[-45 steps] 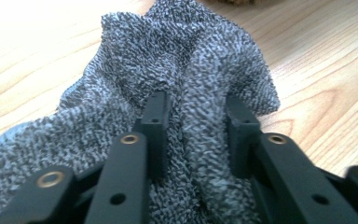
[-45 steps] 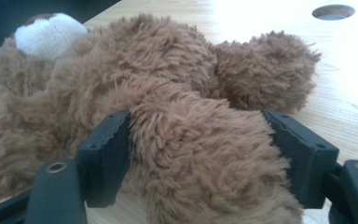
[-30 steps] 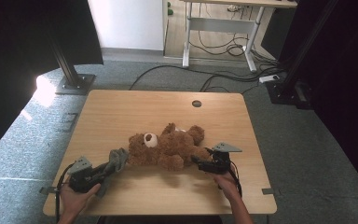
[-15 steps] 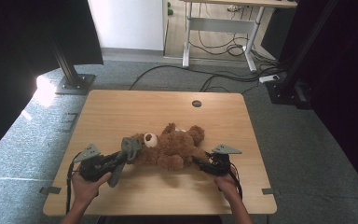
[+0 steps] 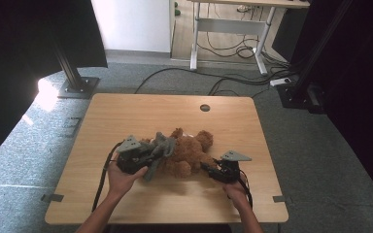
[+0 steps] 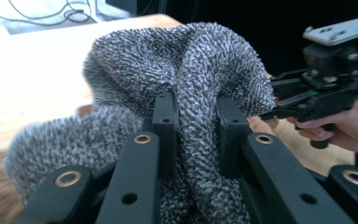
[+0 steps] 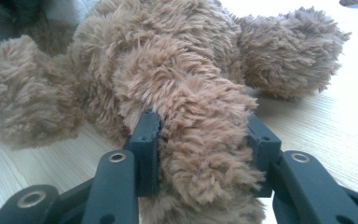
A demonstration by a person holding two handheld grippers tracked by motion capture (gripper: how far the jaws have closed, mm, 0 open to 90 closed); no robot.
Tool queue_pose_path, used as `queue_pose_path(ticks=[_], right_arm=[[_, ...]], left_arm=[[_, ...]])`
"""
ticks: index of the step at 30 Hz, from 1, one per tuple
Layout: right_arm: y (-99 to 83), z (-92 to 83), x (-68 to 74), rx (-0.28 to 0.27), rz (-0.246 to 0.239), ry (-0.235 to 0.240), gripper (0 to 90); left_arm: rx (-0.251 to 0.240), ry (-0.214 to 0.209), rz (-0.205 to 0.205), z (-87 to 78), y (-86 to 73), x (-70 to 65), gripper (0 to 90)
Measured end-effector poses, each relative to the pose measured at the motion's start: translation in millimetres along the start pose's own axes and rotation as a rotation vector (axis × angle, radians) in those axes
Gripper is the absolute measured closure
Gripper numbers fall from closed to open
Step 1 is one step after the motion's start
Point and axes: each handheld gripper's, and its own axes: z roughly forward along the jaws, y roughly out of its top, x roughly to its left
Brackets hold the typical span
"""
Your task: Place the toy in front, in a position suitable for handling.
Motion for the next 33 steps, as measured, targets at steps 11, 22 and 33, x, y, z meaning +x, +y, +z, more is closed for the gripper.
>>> queue_pose_path(ticks=[11, 22, 33], right_arm=[[-2.3, -0.7, 0.6, 0.014, -0.007, 0.004, 60.1], [-4.1, -1.5, -1.4, 0.018, -0.007, 0.026, 60.8], [-6.7, -0.4, -4.1, 0.012, 0.008, 0.045, 60.9]], left_arm=[[0.070, 0.062, 0.031, 19.9, -22.2, 3.0, 73.1], [0.019, 0.136, -0.033, -18.4, -36.0, 34.0, 73.4], [0.087, 0.242, -0.158, -31.5, -64.9, 77.6, 73.3]])
